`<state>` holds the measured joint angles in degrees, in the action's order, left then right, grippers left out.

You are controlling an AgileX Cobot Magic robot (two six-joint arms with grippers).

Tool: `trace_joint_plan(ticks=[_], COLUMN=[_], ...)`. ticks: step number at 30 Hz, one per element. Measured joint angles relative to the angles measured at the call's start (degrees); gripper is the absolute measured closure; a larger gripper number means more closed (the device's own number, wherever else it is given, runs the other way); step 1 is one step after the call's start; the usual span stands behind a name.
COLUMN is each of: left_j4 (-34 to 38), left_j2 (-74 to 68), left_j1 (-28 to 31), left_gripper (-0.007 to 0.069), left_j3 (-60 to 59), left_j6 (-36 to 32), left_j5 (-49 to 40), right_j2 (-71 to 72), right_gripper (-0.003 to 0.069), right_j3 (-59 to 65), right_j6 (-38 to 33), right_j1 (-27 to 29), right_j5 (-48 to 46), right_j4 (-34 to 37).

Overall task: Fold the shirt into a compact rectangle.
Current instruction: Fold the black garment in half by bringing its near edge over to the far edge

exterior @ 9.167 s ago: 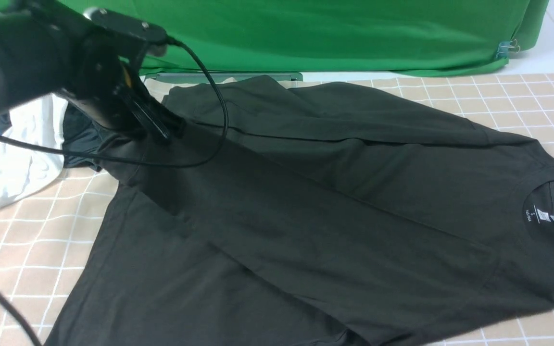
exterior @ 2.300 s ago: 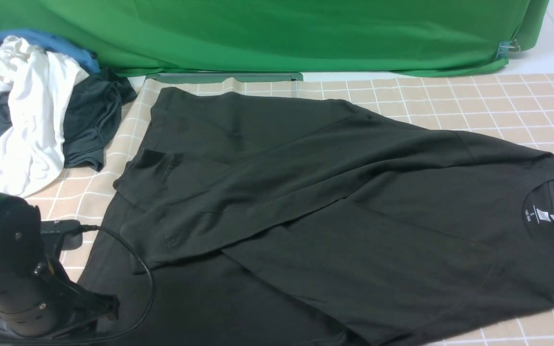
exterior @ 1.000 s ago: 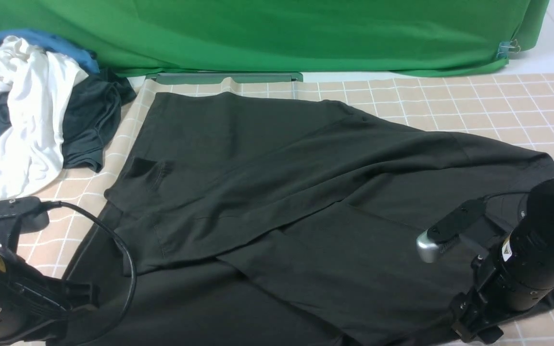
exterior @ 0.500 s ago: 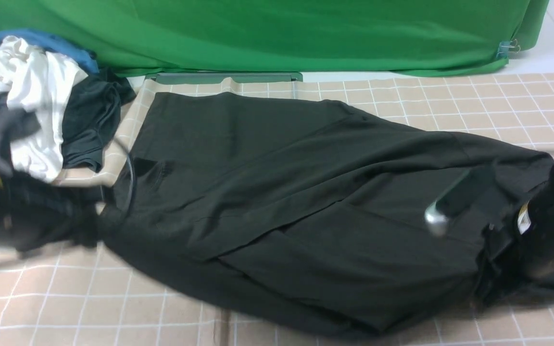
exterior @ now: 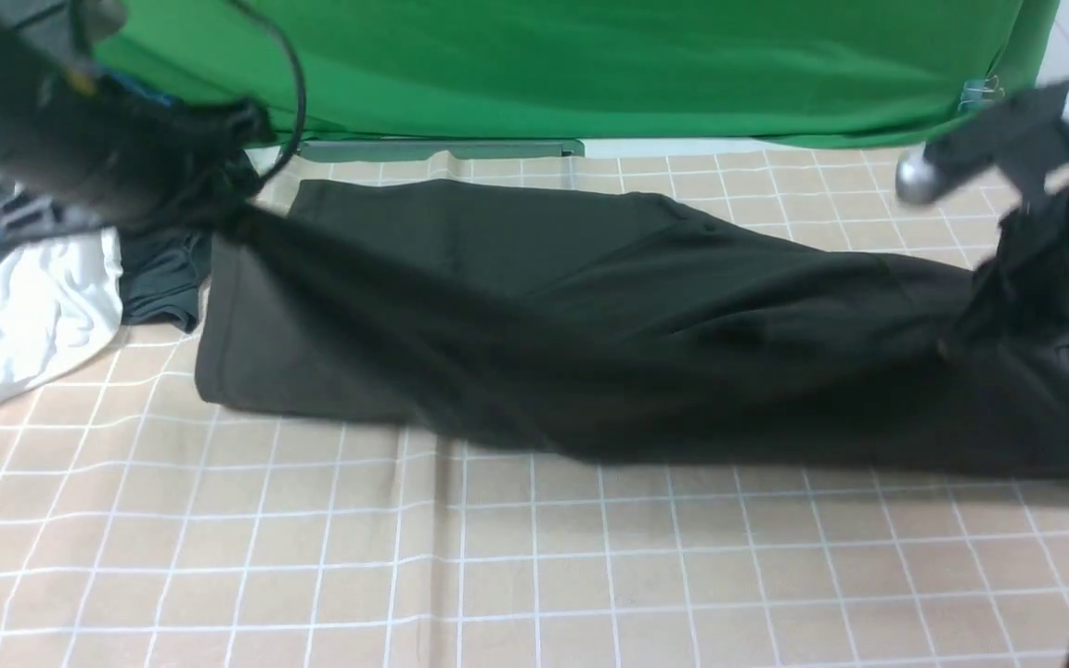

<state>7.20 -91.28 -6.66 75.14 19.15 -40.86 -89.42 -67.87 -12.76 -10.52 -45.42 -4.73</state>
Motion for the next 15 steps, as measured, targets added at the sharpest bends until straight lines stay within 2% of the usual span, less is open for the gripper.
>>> trace_joint_plan(ticks=[8,15], left_j4=[1.9,3.9], left_j2=[-17.0,-28.8], left_j1=[2.9,3.1], left_gripper=[0.0589,0.0589], left_j3=[17.2,29.1], left_j6=[0.0,0.0], left_j5=[0.2,0.2], right_j2=[-13.6,-24.8], right_gripper=[0.0614,0.0614], right_j3=[-13.7,-24.3], right_j6=[0.0,-0.9], right_j1=[2.9,4.0], right_j5=[-0.3,-0.3], right_j4=[0.1,0.1])
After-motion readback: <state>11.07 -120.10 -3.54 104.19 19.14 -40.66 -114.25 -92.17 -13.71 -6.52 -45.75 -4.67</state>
